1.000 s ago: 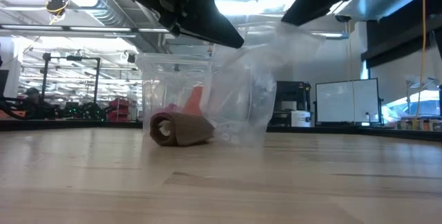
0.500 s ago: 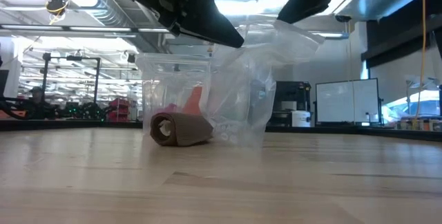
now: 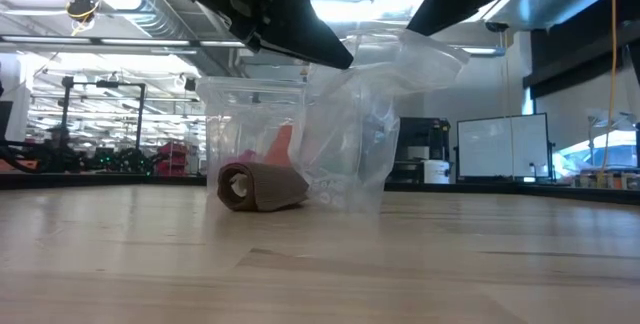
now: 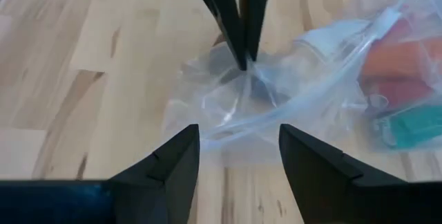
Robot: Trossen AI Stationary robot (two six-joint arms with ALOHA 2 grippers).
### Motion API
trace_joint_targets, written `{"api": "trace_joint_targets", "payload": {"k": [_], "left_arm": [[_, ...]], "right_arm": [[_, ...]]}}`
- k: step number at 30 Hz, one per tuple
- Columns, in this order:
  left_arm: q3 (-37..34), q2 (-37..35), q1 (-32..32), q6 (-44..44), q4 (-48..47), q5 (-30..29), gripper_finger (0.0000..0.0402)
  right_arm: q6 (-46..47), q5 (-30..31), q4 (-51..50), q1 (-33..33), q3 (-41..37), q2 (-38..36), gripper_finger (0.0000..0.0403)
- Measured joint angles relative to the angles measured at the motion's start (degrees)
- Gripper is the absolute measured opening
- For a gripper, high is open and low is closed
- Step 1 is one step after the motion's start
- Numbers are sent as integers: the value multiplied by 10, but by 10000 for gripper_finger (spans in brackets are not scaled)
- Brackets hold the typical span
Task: Roll bandage
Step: Open the transparent zip bag
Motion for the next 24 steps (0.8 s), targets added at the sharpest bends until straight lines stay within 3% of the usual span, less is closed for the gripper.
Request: {"api": "trace_joint_targets", "payload": {"k": [20,24], "left_arm": [[0,0,-16,16,0,0,0],[0,0,-16,20,9,0,0]], "right_arm": [[-32,95,46,-5,-65,0,202],[5,88,72,-9,-66,0,202]]}}
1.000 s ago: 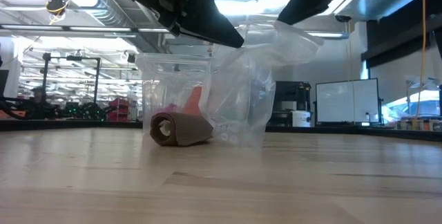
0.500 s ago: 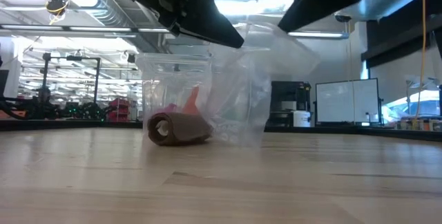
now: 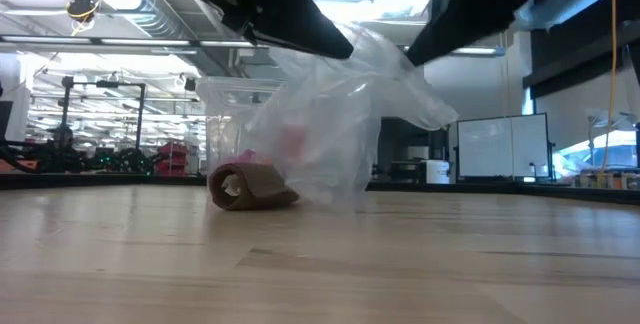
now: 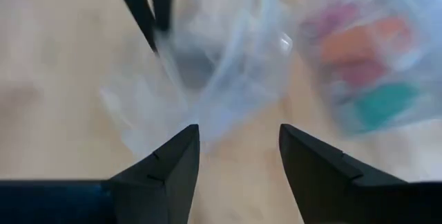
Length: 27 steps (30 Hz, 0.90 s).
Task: Roll bandage
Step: Open the transparent zip bag
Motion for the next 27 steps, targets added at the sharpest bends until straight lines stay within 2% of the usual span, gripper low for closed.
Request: {"api": "trace_joint_targets", "payload": {"k": [3,6,11,16,19,23,25,27], "left_arm": [[0,0,1,4,5,0,0],[0,0,1,4,5,0,0],[0,0,1,4,6,0,0],[0,0,0,9,12,0,0],[0,0,0,18,12,2,0],[0,0,0,23,11,5,0],[0,0,0,32,13,5,0],[0,0,0,36,12,7,0]], "right_arm": [[88,-41,32,-4,2,0,202],[121,-66,40,-4,2,0,202],[118,-27,20,-4,2,14,202],[96,11,57,-17,3,23,196],[53,2,82,-19,3,32,159],[10,-33,85,-18,3,48,63],[-8,-21,68,-18,3,50,18],[-32,23,43,-18,3,43,14]]}}
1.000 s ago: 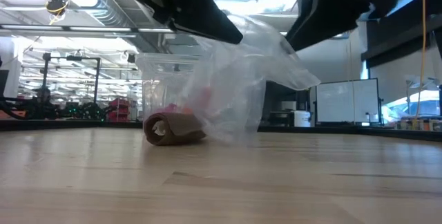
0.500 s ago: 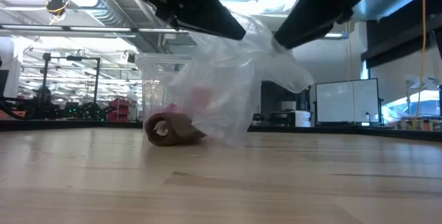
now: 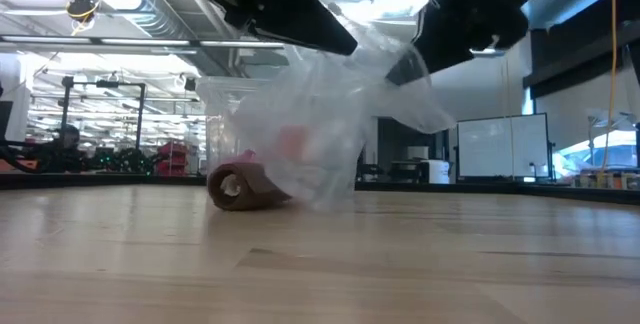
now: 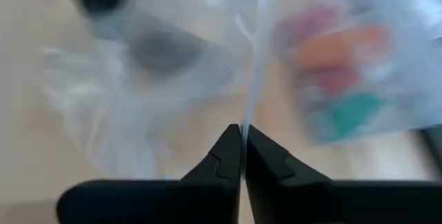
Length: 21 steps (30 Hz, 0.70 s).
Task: Roll bandage
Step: Open the transparent zip bag
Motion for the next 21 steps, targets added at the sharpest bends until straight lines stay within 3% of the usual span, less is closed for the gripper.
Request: {"api": "trace_joint_targets", "payload": {"k": [4,9,12,16,21], "left_arm": [[0,0,0,-11,-4,5,0],[0,0,8,-19,15,8,0],[0,-2,26,-30,35,9,4],[27,-18,54,-67,0,17,45],[83,-51,74,-56,-111,82,123]], "right_arm": [[-77,56,-54,-6,0,-34,6],[-146,-47,-27,-26,1,-54,6],[-182,-66,-52,-37,1,-54,5],[-198,-43,-106,-62,0,-64,4],[-172,-57,-149,-110,0,-90,4]]}}
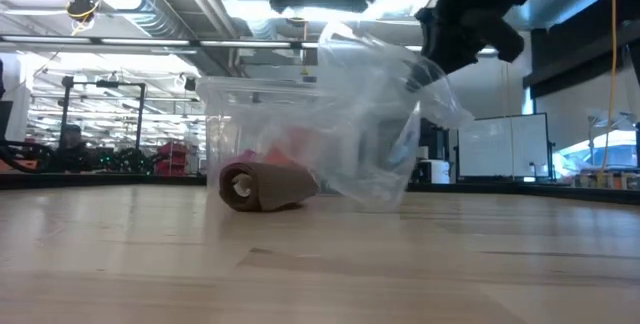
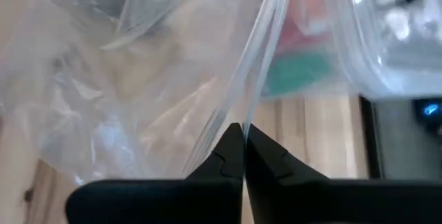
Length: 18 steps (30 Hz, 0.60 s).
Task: Roll bandage
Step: Open the transparent zip bag
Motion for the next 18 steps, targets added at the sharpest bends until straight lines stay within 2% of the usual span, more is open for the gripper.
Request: {"api": "trace_joint_targets", "payload": {"k": [3,7,10,15,18], "left_arm": [[33,-22,1,42,-67,12,157],[42,-34,14,129,-34,5,174],[42,-23,33,161,-22,6,173],[41,2,62,162,-20,53,163],[41,14,79,159,-14,60,160]], "right_arm": [[27,-50,-7,-28,0,-9,3],[49,-116,13,-42,0,-10,3],[49,-121,27,-40,0,-10,2],[48,-121,29,-40,0,-10,2],[39,-121,45,-40,0,-10,2]]}}
